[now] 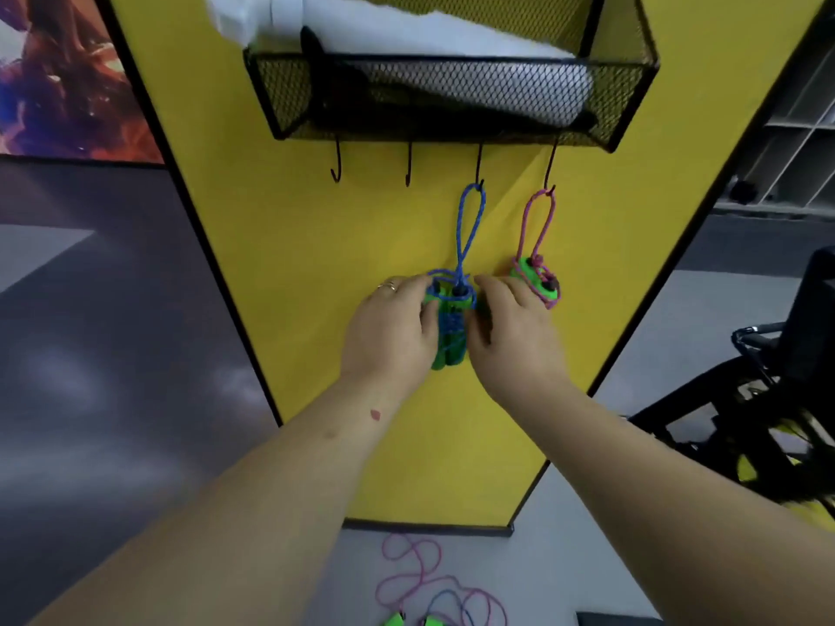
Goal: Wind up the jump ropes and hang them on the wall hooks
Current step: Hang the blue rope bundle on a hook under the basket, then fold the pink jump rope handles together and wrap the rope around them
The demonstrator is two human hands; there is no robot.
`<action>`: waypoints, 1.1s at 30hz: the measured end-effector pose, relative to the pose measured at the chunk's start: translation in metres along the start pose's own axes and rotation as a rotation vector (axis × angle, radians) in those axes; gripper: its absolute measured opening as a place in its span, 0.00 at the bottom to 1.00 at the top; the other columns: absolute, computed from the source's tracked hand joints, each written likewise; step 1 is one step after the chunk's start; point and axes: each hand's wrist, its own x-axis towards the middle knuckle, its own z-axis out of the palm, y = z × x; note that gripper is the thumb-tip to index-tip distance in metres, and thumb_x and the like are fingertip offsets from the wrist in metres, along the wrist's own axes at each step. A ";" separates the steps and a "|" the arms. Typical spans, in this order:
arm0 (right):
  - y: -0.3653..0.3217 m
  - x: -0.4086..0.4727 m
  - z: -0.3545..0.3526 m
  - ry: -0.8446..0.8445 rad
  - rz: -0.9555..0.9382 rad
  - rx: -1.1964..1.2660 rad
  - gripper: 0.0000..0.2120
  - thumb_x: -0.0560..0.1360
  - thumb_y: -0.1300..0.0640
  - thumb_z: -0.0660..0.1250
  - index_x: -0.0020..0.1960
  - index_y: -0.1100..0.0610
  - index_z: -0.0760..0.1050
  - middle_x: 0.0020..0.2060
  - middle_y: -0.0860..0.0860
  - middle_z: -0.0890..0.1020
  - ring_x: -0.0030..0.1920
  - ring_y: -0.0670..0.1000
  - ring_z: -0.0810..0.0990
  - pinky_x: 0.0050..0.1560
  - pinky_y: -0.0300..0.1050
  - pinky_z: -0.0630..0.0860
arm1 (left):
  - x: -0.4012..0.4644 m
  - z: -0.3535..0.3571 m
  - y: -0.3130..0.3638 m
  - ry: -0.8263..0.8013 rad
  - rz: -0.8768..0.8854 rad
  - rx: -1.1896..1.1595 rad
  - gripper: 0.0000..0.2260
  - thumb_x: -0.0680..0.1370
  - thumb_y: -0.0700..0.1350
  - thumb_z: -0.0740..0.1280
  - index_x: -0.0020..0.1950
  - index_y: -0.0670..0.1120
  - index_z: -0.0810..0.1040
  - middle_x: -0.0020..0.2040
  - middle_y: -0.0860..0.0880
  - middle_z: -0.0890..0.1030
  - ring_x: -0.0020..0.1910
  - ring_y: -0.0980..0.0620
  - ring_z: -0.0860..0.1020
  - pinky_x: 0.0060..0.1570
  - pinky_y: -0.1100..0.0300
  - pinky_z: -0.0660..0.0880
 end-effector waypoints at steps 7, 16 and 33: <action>0.057 -0.115 0.109 -0.154 -0.040 -0.249 0.34 0.80 0.37 0.55 0.81 0.48 0.51 0.81 0.54 0.55 0.80 0.59 0.52 0.78 0.60 0.53 | -0.114 0.095 -0.085 -0.069 0.072 0.212 0.27 0.82 0.53 0.61 0.80 0.51 0.61 0.77 0.47 0.67 0.77 0.41 0.63 0.73 0.41 0.64; 0.169 -0.286 0.321 -0.423 0.059 -0.322 0.35 0.80 0.33 0.49 0.81 0.43 0.42 0.82 0.53 0.45 0.81 0.61 0.43 0.78 0.66 0.45 | -0.305 0.297 -0.215 -0.272 -0.018 0.305 0.33 0.81 0.57 0.59 0.83 0.53 0.51 0.83 0.46 0.54 0.81 0.39 0.51 0.77 0.37 0.53; 0.334 -0.594 0.506 -0.902 0.221 -0.485 0.35 0.79 0.33 0.47 0.80 0.40 0.37 0.81 0.52 0.40 0.80 0.63 0.41 0.75 0.71 0.43 | -0.595 0.485 -0.333 -0.599 -0.261 0.378 0.37 0.79 0.58 0.60 0.82 0.56 0.43 0.83 0.46 0.48 0.81 0.38 0.48 0.77 0.35 0.47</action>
